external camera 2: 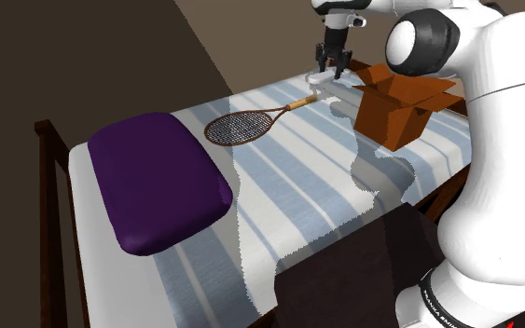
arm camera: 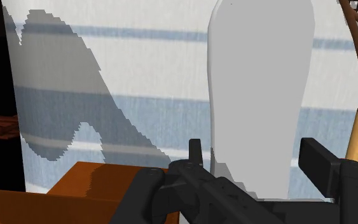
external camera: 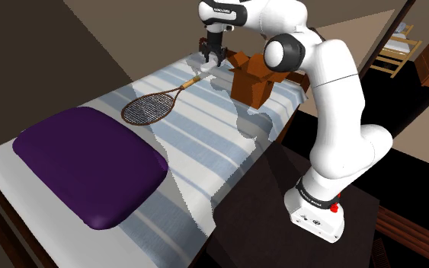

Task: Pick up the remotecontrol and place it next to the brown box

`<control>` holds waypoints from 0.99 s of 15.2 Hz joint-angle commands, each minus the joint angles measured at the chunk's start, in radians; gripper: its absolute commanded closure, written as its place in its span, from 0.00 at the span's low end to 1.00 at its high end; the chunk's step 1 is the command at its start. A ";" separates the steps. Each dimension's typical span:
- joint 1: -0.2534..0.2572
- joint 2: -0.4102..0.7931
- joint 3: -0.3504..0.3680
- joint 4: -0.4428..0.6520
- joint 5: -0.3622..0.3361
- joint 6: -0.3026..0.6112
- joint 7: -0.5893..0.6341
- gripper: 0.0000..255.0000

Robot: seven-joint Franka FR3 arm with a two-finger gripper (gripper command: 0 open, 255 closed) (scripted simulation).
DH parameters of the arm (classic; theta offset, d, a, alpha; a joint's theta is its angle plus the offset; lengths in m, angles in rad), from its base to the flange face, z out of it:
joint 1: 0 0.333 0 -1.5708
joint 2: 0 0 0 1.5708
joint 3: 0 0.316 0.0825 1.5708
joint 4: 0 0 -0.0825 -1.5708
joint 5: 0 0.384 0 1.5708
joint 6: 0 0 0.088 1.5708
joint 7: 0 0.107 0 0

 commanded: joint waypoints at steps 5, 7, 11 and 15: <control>-0.007 -0.014 0.000 -0.106 0.000 0.093 0.003 1.00; -0.008 -0.013 0.000 -0.131 -0.001 0.119 0.004 1.00; -0.009 -0.006 -0.001 -0.173 -0.002 0.168 0.006 1.00; -0.010 0.006 -0.002 -0.206 -0.004 0.213 0.008 1.00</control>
